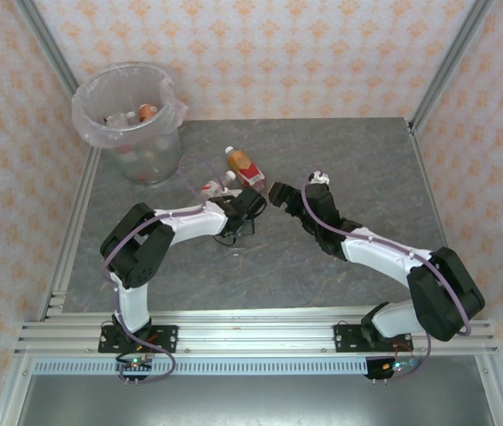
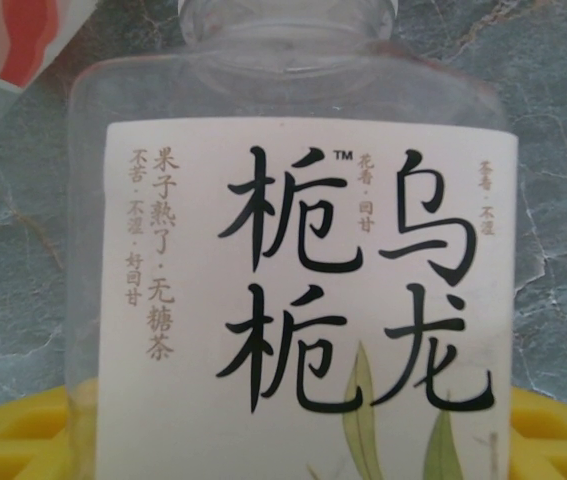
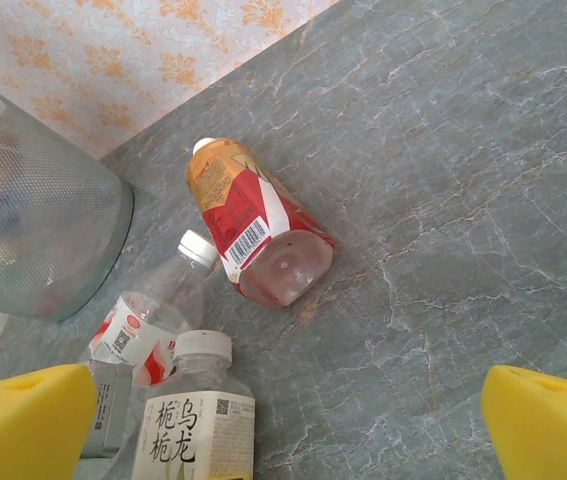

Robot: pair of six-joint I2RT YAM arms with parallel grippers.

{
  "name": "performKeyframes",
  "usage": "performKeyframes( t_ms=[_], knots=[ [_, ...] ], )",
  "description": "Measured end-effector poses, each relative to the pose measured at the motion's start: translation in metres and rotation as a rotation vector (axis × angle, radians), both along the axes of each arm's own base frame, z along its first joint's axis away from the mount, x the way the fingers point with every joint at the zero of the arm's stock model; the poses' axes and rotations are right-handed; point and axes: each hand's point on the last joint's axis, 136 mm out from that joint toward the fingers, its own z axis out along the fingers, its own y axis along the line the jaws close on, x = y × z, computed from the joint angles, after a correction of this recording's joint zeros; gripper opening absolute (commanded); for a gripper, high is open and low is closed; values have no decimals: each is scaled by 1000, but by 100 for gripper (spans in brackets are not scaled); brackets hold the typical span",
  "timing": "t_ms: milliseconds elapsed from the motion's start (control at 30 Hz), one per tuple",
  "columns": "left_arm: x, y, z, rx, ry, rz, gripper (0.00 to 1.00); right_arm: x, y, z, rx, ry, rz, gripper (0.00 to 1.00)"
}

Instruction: Put the plastic bottles in the bin

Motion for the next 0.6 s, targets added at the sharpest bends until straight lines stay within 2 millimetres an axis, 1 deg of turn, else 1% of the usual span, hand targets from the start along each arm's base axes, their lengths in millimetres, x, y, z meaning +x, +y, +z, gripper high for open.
performKeyframes(
  t_ms=[133, 200, 467, 500, 567, 600],
  knots=[
    [0, -1, 3, -2, -4, -15, 46, 0, 0, 0, -2, -1, -1, 99],
    [1, -2, 10, -11, -19, -24, 41, 0, 0, 0, -3, 0, -1, 99],
    [2, -11, 55, -128, -130, -66, 17, -1, -2, -3, -13, 11, -5, 99],
    [2, -12, 59, -142, -139, -70, 13, -1, -2, -3, -13, 11, -5, 99],
    [0, -14, 66, -169, -158, -82, 1, -1, -2, -3, -16, 10, -3, 99],
    [-1, -14, 69, -175, -164, -87, 0, -1, -2, -4, -16, 10, -3, 99]
  ],
)
